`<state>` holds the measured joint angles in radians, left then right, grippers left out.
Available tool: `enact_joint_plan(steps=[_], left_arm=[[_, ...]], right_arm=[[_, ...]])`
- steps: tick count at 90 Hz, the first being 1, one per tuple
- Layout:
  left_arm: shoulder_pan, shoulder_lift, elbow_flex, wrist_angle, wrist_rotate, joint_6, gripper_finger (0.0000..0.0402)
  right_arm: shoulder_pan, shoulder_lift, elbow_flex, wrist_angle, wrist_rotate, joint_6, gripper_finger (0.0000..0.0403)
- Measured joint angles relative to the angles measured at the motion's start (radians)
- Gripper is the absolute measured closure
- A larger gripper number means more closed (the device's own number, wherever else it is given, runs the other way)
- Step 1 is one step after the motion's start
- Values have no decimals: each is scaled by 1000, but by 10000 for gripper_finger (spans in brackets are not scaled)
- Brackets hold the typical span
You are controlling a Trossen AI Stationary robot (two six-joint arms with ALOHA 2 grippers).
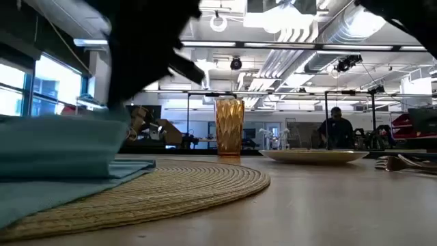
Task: Set table place
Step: Fold the blue table napkin
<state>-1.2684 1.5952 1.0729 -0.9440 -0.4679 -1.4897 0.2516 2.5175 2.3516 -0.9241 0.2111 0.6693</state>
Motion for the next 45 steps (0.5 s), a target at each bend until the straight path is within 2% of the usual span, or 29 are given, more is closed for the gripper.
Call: enact_joint_plan(steps=[8, 20, 31, 37, 45], left_arm=[[13, 25, 0, -43, -43, -87, 348], [53, 35, 0, -172, -42, -286, 311], [94, -22, -1, -330, -43, -488, 279], [120, -64, -1, -379, -60, -506, 267], [160, -140, -25, -386, -67, -429, 260]], right_arm=[[-9, -2, 0, 16, -18, -25, 403], [-10, -3, -5, 20, -48, -48, 403], [-4, -3, -5, 20, -62, -62, 403], [4, -3, -5, 21, -53, -93, 403], [12, -3, -5, 20, -52, -151, 403]])
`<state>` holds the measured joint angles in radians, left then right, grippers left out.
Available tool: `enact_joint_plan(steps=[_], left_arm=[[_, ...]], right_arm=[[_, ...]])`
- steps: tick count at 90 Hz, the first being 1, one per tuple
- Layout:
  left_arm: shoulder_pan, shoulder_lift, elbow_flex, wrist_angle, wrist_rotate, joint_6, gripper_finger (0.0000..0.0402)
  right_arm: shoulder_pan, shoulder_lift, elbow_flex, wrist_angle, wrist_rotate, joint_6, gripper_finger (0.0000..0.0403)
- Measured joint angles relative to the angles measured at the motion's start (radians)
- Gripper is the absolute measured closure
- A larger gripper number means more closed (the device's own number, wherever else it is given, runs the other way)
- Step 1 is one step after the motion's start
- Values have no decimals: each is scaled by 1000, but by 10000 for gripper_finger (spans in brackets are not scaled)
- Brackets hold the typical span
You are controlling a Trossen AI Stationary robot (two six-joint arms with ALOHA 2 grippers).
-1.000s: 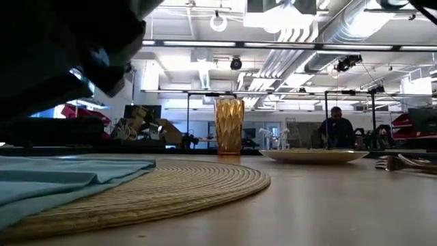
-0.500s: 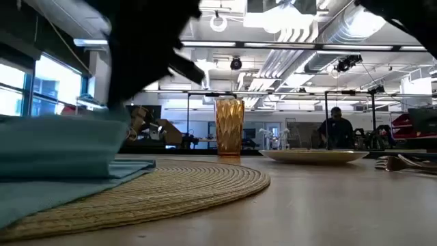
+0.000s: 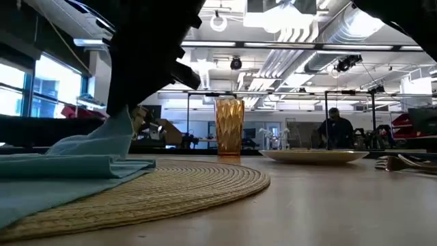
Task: Set table place
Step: Fold the blue table napkin
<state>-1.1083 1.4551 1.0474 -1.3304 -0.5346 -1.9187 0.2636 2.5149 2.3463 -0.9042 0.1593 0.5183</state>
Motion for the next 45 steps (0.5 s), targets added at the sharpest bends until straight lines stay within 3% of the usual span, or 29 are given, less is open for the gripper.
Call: enact_joint_plan(steps=[13, 26, 36, 45], left_arm=[[50, -115, -73, 30, -1, 115, 263], [65, -206, -106, 56, -20, 185, 271], [60, -247, -104, 88, -65, 236, 276], [51, -244, -106, 131, -71, 271, 277]], right_arm=[[25, -7, 2, 32, -16, -153, 403], [85, -20, -4, 173, -179, -385, 403], [149, 8, -68, 301, -288, -448, 403], [195, 48, -144, 321, -261, -437, 403]])
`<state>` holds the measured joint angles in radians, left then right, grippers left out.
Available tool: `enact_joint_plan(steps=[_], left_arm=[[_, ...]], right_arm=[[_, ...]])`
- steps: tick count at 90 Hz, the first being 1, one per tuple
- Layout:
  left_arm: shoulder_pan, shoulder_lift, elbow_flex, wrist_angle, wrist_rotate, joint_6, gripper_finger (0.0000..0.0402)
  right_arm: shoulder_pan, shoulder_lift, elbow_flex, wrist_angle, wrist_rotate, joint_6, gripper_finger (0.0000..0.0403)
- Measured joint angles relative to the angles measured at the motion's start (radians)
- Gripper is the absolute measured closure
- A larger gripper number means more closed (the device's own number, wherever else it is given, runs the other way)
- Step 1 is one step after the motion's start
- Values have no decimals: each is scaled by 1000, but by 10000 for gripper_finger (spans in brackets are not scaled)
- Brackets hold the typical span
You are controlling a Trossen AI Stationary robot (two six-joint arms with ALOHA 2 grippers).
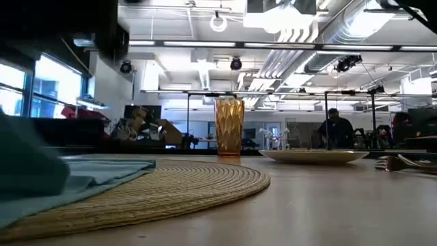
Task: Set table place
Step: Fold the blue table napkin
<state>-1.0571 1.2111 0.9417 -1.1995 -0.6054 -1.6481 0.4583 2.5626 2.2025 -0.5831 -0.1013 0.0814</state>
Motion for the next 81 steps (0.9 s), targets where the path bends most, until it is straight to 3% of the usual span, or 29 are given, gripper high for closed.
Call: enact_joint_plan(steps=[36, 47, 56, 63, 74, 81], left_arm=[[-37, 60, 0, 108, 63, 39, 277], [-52, 56, 0, 164, 110, 69, 277], [-60, 48, 0, 244, 156, 141, 277], [-67, 49, 0, 325, 223, 208, 277], [-73, 53, -18, 492, 266, 272, 277], [-81, 60, -60, 610, 266, 296, 277]], right_arm=[[26, -12, -16, 77, 65, 164, 402], [5, -16, 0, 93, -42, 257, 384], [-8, -18, 22, 118, -158, 255, 346], [-13, -19, 24, 115, -179, 280, 312], [-22, -15, 22, 122, -79, 478, 277], [-27, -5, 23, 158, -13, 511, 274]])
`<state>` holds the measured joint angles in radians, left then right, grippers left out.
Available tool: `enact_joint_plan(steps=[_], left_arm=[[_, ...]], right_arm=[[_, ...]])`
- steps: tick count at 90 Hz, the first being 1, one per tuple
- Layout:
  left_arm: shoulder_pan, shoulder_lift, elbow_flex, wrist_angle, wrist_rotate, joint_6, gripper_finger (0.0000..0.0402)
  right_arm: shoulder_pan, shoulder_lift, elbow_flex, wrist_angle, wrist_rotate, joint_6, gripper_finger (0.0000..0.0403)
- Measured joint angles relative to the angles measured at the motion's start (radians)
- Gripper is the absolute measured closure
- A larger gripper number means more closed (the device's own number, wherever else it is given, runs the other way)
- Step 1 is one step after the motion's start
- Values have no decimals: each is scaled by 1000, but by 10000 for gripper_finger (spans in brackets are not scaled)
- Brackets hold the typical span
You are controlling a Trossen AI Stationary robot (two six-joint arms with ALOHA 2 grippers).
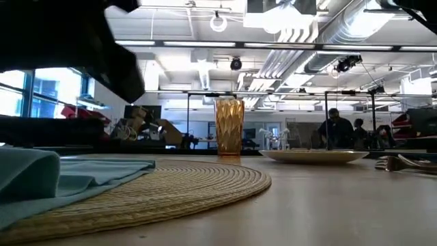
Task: Set table place
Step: Fold the blue table napkin
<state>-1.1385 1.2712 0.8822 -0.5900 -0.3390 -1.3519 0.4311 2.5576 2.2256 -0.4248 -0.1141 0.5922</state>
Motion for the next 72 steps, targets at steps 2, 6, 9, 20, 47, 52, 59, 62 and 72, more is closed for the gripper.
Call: enact_joint_plan(steps=[2, 6, 9, 20, 47, 52, 59, 62, 72], left_arm=[[-2, 4, -14, 34, 1, 1, 277], [-4, 13, -43, 85, 5, -5, 277], [-5, 20, -61, 112, 20, -16, 277], [-11, 50, -120, 234, 113, -31, 277], [-42, 92, -130, 362, 168, 103, 277], [-42, 94, -130, 366, 154, 126, 277], [-51, 109, -130, 377, 103, 185, 277], [-54, 121, -130, 389, 81, 222, 278], [-56, 188, -129, 413, 60, 326, 277]], right_arm=[[-1, 5, 0, 4, 25, 2, 275], [1, 20, 0, 29, 74, 5, 278], [6, 25, -2, 34, 89, 7, 281], [26, 70, -3, 57, 27, 6, 291], [24, 89, 69, 67, -70, -74, 295], [24, 85, 99, 79, -56, -88, 295], [29, 81, 119, 87, -30, -121, 295], [32, 82, 123, 81, -13, -125, 295], [47, 87, 124, 64, 17, -120, 294]])
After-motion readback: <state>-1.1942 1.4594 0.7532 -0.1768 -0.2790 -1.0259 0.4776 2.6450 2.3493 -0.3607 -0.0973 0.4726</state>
